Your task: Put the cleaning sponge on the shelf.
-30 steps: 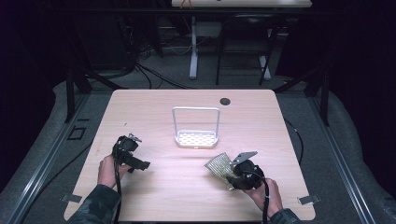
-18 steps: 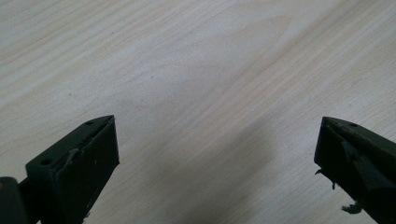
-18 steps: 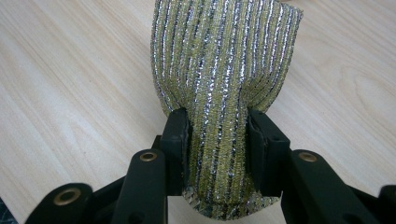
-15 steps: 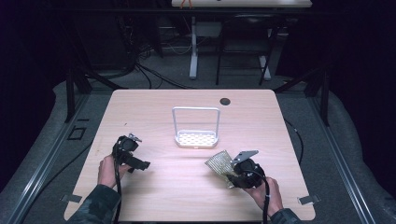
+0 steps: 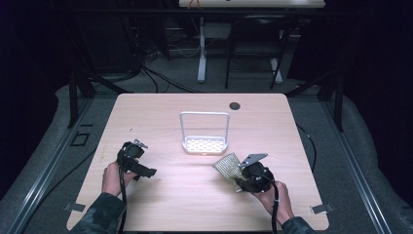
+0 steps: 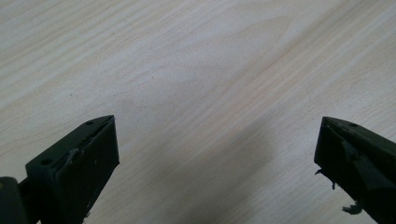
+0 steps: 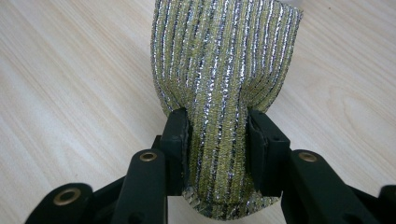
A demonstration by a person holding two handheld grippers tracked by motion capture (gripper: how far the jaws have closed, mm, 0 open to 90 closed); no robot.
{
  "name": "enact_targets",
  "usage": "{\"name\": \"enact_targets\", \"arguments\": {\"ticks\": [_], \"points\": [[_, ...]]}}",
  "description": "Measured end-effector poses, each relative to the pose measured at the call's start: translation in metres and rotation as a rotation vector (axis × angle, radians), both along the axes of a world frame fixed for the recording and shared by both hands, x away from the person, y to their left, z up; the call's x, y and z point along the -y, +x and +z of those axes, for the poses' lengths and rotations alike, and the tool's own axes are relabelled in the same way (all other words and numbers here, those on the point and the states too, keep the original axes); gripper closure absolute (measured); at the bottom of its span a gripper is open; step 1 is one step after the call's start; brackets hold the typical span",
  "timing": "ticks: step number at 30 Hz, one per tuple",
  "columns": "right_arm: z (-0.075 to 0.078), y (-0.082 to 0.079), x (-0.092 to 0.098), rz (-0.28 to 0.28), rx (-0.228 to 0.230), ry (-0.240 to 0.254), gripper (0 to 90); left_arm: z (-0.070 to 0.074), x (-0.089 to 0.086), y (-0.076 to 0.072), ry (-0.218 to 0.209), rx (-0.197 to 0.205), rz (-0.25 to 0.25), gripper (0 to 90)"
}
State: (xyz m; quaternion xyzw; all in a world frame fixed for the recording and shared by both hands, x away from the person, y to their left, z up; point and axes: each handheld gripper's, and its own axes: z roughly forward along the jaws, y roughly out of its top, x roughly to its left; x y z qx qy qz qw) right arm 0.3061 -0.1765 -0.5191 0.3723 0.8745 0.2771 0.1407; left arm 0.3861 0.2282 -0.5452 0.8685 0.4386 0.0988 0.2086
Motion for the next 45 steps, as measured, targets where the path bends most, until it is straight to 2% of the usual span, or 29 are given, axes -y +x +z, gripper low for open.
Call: {"name": "enact_targets", "arguments": {"ticks": [16,18,20,23,35,39,45], "points": [[0.004,0.013,-0.012,0.007,0.017,0.007,63.1,-0.001,0.001,0.001,0.004,-0.008,0.000,0.0],[0.005,0.016,-0.014,0.006,0.021,0.011,63.1,-0.001,0.002,0.002,0.004,-0.006,-0.001,0.0],[0.006,0.019,-0.017,0.008,0.028,0.013,63.1,0.002,0.001,0.001,-0.005,0.019,0.001,0.0],[0.008,0.021,-0.020,0.007,0.031,0.016,63.2,0.002,-0.002,0.001,-0.008,0.021,0.008,0.0],[0.012,0.030,-0.037,0.020,0.053,0.033,63.2,0.001,-0.001,0.000,-0.013,0.015,0.004,0.0],[0.012,0.033,-0.041,0.027,0.061,0.022,63.2,0.001,-0.001,0.000,-0.011,0.017,0.001,0.0],[0.015,0.040,-0.042,0.013,0.075,0.037,63.1,0.001,0.000,0.000,-0.007,0.012,-0.005,0.0]]}}
